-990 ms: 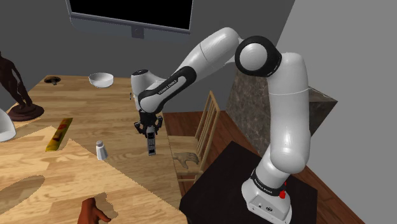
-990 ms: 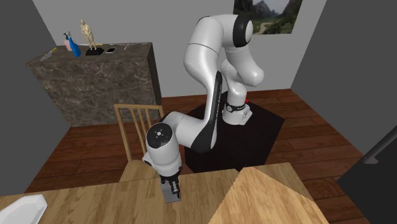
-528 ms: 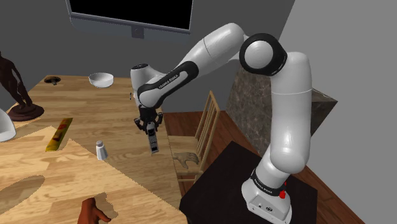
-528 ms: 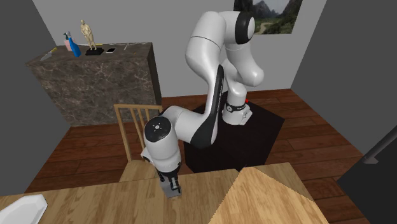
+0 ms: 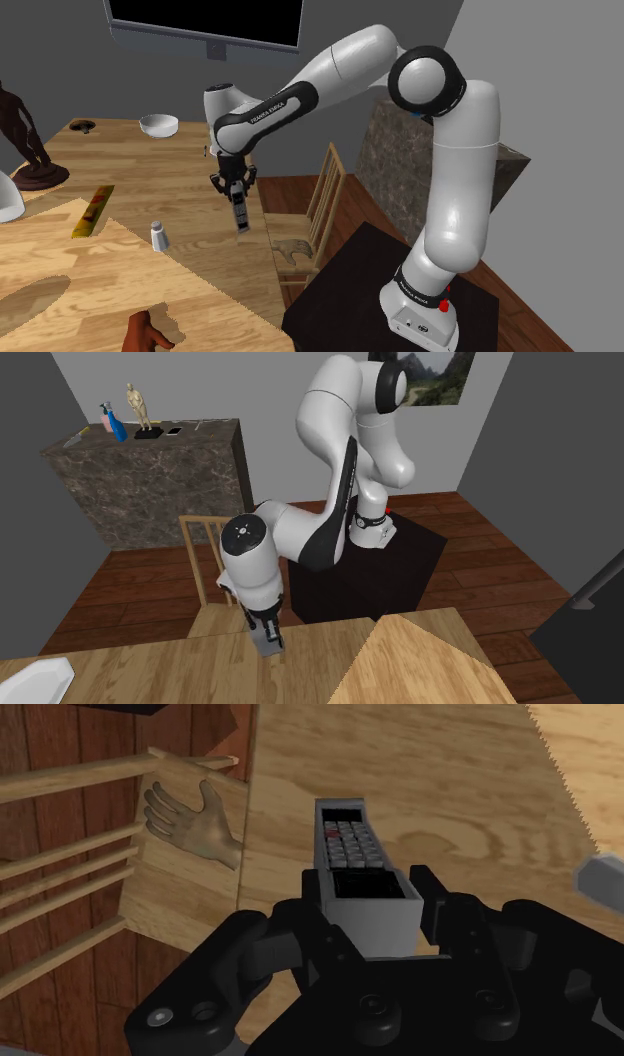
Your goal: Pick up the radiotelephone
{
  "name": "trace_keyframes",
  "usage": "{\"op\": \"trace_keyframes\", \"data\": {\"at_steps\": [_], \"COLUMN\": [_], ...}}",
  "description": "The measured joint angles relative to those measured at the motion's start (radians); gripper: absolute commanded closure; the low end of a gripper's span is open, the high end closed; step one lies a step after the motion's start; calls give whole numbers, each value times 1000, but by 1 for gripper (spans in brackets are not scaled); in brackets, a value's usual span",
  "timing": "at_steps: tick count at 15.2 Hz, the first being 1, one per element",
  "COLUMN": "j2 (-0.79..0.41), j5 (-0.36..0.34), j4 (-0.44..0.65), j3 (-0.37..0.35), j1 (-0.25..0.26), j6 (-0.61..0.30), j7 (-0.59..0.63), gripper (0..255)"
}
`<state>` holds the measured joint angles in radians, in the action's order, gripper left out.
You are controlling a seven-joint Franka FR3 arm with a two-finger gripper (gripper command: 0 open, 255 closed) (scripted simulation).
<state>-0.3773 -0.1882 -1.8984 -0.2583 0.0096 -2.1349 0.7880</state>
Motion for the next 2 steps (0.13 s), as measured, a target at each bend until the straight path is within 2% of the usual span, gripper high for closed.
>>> {"op": "trace_keyframes", "data": {"at_steps": [2], "j2": [11], "j5": [4], "j4": [5], "j3": [-2], "j1": [-2], "j6": [15], "j7": [-4], "gripper": [255]}}
